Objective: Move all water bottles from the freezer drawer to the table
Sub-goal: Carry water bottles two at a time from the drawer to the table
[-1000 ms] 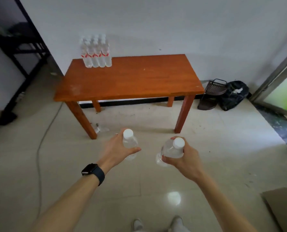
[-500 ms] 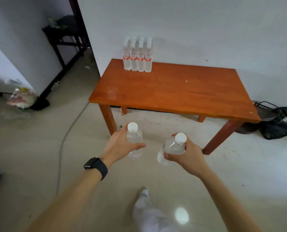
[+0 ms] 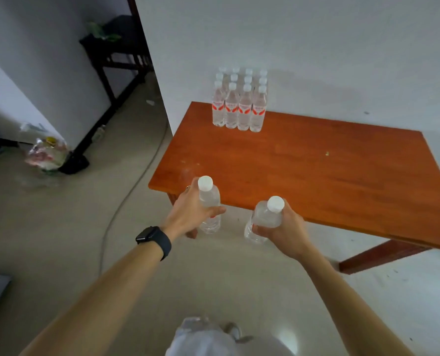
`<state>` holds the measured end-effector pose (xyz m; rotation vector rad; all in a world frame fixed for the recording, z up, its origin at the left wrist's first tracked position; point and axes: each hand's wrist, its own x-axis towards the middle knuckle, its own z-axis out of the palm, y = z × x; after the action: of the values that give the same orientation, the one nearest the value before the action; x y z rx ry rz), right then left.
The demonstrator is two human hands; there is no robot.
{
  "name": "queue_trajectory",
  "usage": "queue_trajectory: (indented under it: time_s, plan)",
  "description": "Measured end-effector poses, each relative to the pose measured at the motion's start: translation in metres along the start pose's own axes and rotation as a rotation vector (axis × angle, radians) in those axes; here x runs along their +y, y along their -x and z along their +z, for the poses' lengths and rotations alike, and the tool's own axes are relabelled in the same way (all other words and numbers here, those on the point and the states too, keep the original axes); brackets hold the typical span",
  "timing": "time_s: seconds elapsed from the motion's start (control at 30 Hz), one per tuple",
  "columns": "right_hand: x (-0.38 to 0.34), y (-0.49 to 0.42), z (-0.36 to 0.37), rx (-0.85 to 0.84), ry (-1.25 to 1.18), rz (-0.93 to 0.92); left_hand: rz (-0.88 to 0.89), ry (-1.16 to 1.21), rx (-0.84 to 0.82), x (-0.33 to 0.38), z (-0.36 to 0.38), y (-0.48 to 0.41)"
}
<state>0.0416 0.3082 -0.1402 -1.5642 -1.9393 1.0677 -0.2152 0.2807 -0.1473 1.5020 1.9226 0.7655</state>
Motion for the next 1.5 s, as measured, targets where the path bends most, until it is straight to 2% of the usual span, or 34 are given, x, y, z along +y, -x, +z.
queue_trajectory:
  time_s: [0.33, 0.67, 0.87, 1.13, 1.33, 1.5]
  plan:
    - [-0.015, -0.175, 0.044, -0.063, 0.018, 0.046, -0.039, 0.02, -0.087, -0.047, -0.028, -0.172]
    - [-0.035, -0.332, 0.078, -0.018, 0.086, 0.159, -0.089, 0.137, -0.22, -0.066, -0.042, -0.352]
    - [-0.051, -0.412, 0.084, 0.06, 0.085, 0.162, -0.04, 0.132, -0.21, -0.062, -0.044, -0.431]
    - [-0.06, -0.497, 0.085, 0.1, 0.109, 0.089, 0.026, 0.105, -0.218, -0.068, -0.04, -0.501]
    - [-0.05, -0.513, 0.095, 0.074, 0.054, 0.105, 0.05, 0.074, -0.254, -0.079, -0.032, -0.514]
    - [-0.041, -0.511, 0.105, 0.112, -0.1, 0.149, 0.071, 0.111, -0.244, -0.085, -0.032, -0.514]
